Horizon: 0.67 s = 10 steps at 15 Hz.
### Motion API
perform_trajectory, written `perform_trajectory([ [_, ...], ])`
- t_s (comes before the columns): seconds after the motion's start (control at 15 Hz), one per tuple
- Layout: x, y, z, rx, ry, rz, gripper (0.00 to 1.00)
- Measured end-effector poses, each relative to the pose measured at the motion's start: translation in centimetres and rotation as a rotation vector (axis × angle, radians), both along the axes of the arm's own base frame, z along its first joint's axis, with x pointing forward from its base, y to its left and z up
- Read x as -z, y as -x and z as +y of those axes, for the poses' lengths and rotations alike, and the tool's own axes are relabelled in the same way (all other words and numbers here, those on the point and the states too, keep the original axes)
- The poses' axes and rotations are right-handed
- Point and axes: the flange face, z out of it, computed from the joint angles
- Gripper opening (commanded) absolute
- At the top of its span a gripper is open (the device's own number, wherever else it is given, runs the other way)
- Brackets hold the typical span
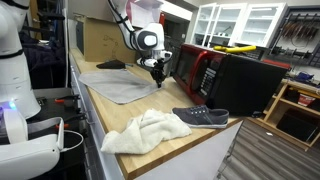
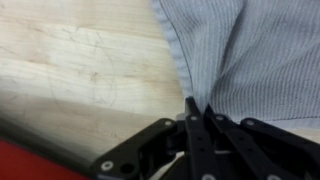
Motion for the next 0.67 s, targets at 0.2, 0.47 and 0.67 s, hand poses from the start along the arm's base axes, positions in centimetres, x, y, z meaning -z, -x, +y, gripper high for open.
perform_trajectory([
  [0.2, -0.8, -0.4, -1.4, 0.017, 0.065, -0.023, 0.01],
  [0.47, -1.8, -0.5, -4.6, 0.065, 0.15, -0.051, 0.29],
  [0.67, -2.6, -0.6, -5.9, 0.097, 0.195, -0.077, 0.51],
])
